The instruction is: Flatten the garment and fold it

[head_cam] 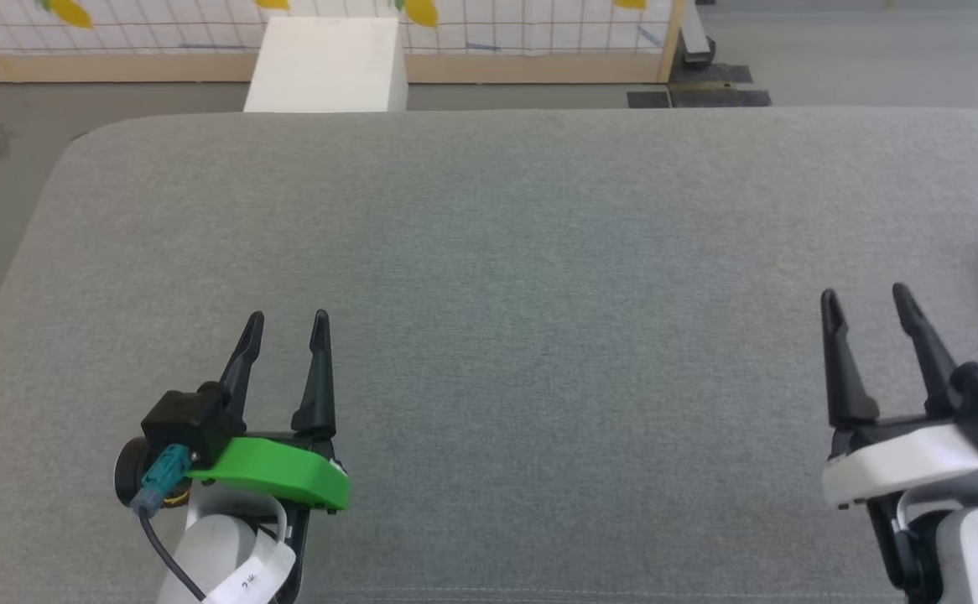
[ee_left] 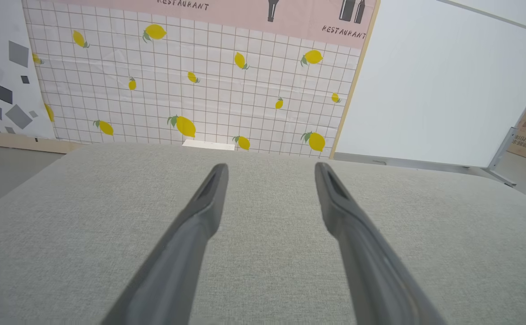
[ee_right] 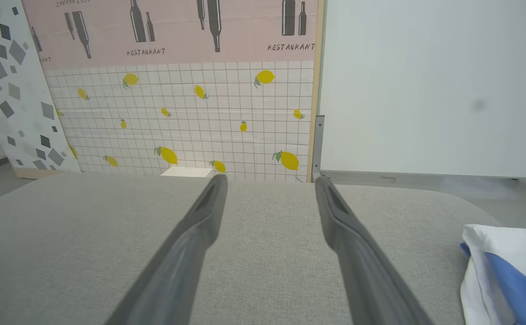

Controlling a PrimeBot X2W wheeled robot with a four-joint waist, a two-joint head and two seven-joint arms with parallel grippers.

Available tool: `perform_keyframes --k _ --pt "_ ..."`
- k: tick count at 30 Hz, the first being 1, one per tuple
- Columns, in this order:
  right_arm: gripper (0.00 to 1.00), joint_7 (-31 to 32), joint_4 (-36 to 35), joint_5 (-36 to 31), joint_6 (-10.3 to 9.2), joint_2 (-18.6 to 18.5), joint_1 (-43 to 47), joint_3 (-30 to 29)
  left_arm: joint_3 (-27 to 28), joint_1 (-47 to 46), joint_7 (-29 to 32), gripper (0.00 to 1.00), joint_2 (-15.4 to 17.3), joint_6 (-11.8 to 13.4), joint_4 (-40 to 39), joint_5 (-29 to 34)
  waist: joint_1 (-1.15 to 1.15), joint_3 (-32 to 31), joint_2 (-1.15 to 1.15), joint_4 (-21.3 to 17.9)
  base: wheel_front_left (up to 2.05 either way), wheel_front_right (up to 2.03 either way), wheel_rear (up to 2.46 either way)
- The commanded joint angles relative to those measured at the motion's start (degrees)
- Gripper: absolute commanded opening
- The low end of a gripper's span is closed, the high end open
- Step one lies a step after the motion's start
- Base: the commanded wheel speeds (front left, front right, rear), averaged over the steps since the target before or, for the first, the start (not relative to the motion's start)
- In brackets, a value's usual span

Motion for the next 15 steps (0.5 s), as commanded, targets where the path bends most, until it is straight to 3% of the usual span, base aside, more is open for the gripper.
perform_keyframes --k 1,15 --pt "1.0 -0.58 -0.39 -0.66 -0.1 0.67 1.21 0.09 0.0 0.77 -0.27 1.0 -0.29 -0.29 0.19 -0.16 0.01 -0.63 0.0 0.94 0.0 0.0 0.0" --pt "1.0 -1.43 -0.71 -2.41 -0.1 3.36 5.1 -0.45 -0.39 2.06 -0.27 1.0 -0.52 0.19 1.14 -0.75 0.01 -1.12 0.0 1.03 0.0 0.0 0.0"
